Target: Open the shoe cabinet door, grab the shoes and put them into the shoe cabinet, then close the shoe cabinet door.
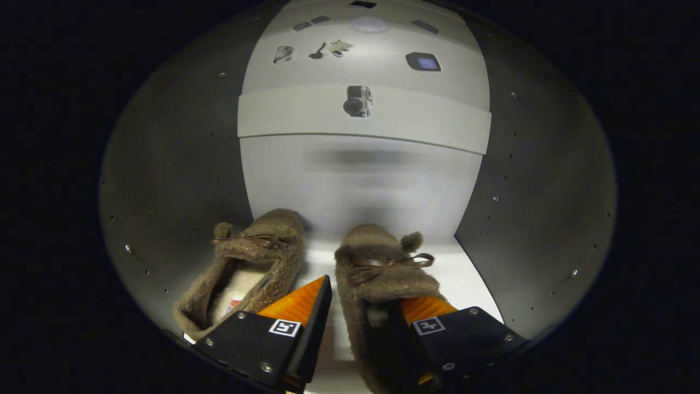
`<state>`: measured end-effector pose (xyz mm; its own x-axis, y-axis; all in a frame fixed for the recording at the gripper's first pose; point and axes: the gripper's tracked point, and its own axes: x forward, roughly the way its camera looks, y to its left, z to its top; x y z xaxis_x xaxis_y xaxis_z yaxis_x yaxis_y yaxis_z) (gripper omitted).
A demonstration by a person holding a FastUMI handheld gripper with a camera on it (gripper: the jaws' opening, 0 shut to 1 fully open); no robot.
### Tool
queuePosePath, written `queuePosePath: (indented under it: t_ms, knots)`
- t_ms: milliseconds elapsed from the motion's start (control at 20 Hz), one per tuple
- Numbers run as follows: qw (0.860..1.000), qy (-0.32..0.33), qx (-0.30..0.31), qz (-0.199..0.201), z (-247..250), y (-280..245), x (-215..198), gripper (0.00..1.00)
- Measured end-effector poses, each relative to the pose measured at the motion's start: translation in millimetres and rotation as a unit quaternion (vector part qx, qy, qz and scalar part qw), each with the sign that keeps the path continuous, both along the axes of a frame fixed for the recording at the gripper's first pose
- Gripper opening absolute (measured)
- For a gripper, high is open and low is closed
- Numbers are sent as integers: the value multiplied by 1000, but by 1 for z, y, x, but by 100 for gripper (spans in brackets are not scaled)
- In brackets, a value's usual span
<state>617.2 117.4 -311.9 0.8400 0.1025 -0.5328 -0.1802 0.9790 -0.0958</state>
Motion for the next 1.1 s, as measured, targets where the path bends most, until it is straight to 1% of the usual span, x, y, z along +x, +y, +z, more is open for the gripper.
queuePosePath:
  t_ms: [50, 100, 150, 200, 250, 300, 400, 650, 900, 1100]
  knots:
    - [1000, -2, -8, -2, 2, 0, -7, 62]
    - [1000, -9, -15, -5, 7, -2, -12, 68]
    - [1000, -17, -22, -13, 13, -5, -17, 70]
    - [999, -19, -25, -21, 17, -8, -25, 76]
    - [999, -19, -21, -26, 22, -9, -33, 80]
    - [999, -22, -17, -32, 28, -10, -42, 85]
    - [998, -31, -18, -43, 40, -15, -62, 90]
    - [996, -53, -19, -69, 67, -28, -124, 92]
    - [994, -61, -3, -92, 89, -40, -197, 94]
    - [993, -66, 13, -101, 104, -55, -253, 95]
